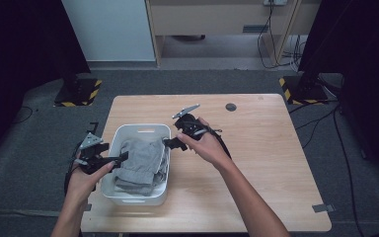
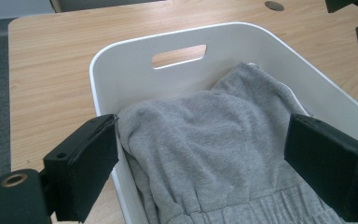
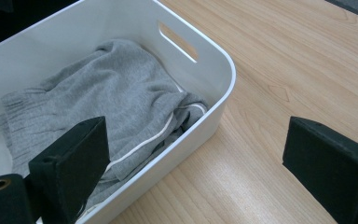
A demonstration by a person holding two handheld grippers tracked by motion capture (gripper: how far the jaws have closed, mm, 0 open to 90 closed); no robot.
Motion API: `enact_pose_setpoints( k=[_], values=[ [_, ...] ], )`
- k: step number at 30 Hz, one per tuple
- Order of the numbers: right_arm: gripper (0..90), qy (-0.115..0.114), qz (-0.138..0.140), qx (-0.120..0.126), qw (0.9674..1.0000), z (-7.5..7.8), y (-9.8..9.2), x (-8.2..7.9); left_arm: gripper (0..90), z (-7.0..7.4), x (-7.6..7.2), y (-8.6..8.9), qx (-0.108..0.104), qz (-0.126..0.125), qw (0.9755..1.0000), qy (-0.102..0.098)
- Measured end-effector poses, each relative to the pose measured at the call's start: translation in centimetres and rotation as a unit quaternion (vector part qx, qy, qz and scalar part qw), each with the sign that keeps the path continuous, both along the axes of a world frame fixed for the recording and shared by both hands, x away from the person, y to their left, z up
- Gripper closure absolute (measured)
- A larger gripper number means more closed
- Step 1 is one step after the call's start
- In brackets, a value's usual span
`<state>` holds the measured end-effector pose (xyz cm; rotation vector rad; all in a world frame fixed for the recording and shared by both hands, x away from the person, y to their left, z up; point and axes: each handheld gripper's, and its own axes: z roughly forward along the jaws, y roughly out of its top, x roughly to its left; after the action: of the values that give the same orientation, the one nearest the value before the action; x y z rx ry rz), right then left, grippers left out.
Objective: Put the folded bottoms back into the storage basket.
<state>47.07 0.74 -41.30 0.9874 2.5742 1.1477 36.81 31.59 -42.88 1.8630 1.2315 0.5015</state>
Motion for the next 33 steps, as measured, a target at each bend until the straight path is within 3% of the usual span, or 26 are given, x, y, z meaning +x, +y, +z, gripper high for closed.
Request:
enact_pose_setpoints(
  k=[4, 11, 21, 33],
  values=[
    [7.8, -0.008, 0.0, -0.009, 0.9999, 0.0, -0.3, -0.2, 7.9, 0.0, 0.0, 0.0, -0.002, -0.001, 1.0, -0.003],
    [6.7, -0.015, -0.018, -0.001, 0.9997, 0.3, -1.4, -0.4, 6.9, -0.1, 0.0, -0.1, 0.002, -0.003, 1.0, -0.003],
    [7.3, -0.023, -0.039, 0.005, 0.9989, 0.1, -4.4, -0.7, 5.5, -0.2, -0.2, -0.3, 0.016, -0.003, 0.9999, -0.003],
    [7.7, -0.021, -0.067, 0.015, 0.9974, -0.5, -8.2, -1.4, 5.2, -0.2, -0.3, -0.2, 0.016, -0.002, 0.9998, -0.006]
  ],
)
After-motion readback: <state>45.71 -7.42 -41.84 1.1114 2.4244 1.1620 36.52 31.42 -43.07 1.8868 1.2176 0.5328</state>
